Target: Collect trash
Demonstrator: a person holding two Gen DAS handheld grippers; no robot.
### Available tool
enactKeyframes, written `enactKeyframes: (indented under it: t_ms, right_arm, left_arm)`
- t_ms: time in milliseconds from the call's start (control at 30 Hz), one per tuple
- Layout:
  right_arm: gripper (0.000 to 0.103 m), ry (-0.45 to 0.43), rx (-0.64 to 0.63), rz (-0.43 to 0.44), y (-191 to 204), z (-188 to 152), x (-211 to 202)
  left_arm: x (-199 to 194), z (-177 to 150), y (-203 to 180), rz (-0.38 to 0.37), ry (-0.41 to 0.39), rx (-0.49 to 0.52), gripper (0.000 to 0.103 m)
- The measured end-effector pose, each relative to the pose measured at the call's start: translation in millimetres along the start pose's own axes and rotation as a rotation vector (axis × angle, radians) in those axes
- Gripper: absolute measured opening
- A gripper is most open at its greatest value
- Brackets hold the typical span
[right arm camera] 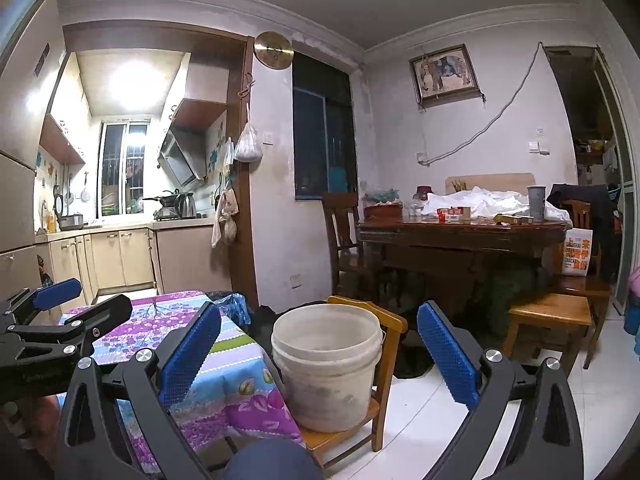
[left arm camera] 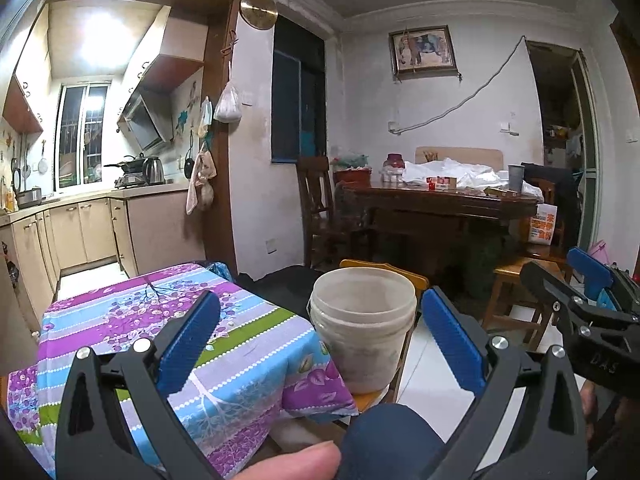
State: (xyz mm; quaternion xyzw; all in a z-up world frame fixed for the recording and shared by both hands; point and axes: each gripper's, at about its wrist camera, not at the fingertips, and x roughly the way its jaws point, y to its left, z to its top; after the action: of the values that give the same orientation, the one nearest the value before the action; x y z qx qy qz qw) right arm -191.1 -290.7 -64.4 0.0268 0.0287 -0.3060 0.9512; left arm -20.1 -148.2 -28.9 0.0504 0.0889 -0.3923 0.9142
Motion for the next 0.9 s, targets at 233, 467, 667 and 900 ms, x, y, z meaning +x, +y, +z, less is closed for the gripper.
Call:
enactKeyframes:
  t_ms: [233, 467, 667, 900]
  right_arm:
    - [0.098, 0.008, -0.003, 0.002, 0.5, -2.0, 2.2]
    - [0.098, 0.034, -0.018, 0.002, 1.8, -5.4, 7.7]
    - [0.098, 0.047, -0.026, 0.015, 3.7, -6.6, 9.3]
    - [0.098, 0.048, -0.026, 0.015, 4.2, -7.1, 9.6]
  left_arm:
    - [-0.5, 0.5, -1.2, 0.002, 0.0, 0.002, 0.097]
    - [0.8, 0.7, 0.3, 0.001, 0.005, -0.002, 0.097]
    - [1.4, -0.5, 2.8, 0.008, 0.011, -0.003, 0.097]
    - [3.0, -0.1, 2.7, 0.007, 0.014, -0.002, 0.097]
